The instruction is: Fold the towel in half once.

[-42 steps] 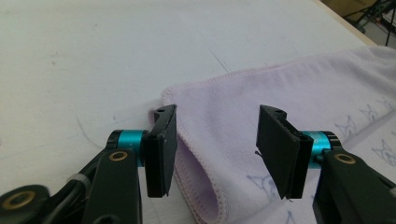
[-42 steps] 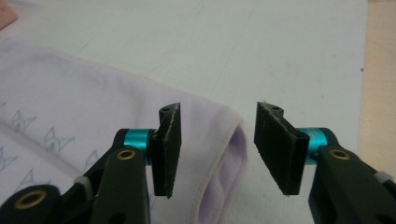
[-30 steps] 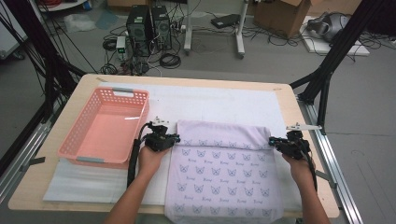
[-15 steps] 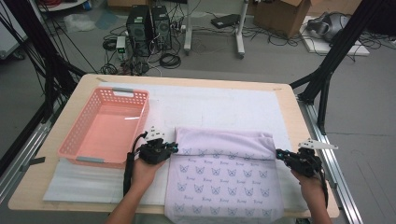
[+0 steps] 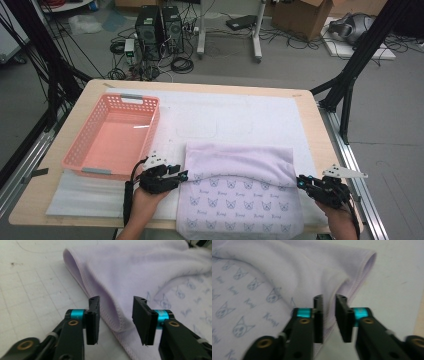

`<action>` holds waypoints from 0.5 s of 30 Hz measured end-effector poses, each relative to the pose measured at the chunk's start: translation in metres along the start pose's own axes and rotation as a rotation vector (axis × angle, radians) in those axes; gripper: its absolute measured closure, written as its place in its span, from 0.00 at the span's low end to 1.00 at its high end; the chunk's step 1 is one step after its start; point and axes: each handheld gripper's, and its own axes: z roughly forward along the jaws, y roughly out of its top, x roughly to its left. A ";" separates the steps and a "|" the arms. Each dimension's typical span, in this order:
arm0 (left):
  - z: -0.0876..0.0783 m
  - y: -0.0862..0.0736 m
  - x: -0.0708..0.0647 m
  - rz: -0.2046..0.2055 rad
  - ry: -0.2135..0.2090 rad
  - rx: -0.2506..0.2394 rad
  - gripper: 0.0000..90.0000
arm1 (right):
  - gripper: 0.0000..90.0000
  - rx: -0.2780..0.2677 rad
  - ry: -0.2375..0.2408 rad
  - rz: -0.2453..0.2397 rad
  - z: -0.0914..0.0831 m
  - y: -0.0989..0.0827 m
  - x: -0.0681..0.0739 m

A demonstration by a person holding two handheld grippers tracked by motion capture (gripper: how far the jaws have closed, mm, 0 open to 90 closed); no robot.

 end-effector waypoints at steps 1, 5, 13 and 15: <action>0.001 0.004 0.000 -0.005 -0.005 -0.011 0.60 | 0.69 -0.017 -0.011 0.010 0.000 0.003 -0.001; 0.019 0.017 0.002 -0.001 -0.005 0.009 0.57 | 0.63 -0.035 -0.019 0.035 0.008 0.017 -0.004; 0.039 0.013 -0.003 0.053 0.065 0.120 0.93 | 0.96 0.074 -0.011 0.010 0.037 0.020 -0.003; 0.033 0.012 -0.003 0.047 0.059 0.091 0.95 | 0.97 0.060 -0.005 -0.005 0.032 0.018 -0.001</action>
